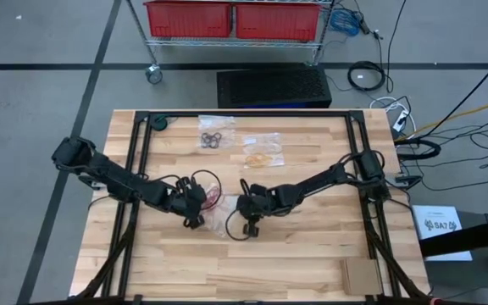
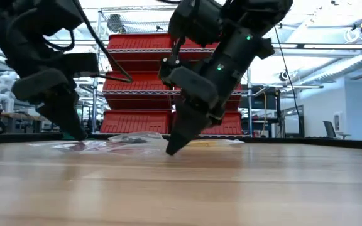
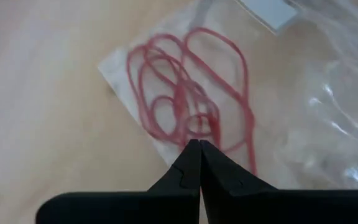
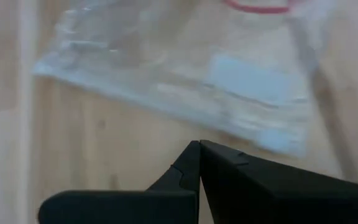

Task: Sort rubber bands
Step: Close the transparent zip bag

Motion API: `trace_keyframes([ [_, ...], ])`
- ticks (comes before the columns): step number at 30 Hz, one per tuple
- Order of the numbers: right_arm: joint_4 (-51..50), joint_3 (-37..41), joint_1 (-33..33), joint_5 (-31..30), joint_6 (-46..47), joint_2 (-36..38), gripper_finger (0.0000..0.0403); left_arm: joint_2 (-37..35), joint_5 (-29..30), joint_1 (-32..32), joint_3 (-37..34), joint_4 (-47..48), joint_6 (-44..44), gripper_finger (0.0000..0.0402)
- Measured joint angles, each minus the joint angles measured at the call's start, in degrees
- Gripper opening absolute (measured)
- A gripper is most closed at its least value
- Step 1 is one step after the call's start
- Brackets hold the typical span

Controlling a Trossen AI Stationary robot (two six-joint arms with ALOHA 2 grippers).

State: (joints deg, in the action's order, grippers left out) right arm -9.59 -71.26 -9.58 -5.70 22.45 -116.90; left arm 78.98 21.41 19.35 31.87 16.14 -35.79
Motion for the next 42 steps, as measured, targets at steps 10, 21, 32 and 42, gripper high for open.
trace_keyframes([
  [10,-0.4,0.0,4.3,0.3,-2.9,0.0,0.0,0.1,-0.7,4.9,-0.1,-0.7,-7.1,0.0004],
  [21,-3.1,0.1,8.6,0.6,-6.5,1.8,0.0,2.4,-0.1,9.3,-0.1,-11.3,-7.1,0.0004],
  [32,0.4,7.5,10.8,5.7,0.9,8.3,0.0,0.7,4.7,8.2,0.1,-9.8,-2.4,0.0004],
  [42,29.2,18.5,3.9,8.3,15.4,8.3,0.0,-2.9,9.3,2.9,0.1,4.4,-2.5,0.0004],
])
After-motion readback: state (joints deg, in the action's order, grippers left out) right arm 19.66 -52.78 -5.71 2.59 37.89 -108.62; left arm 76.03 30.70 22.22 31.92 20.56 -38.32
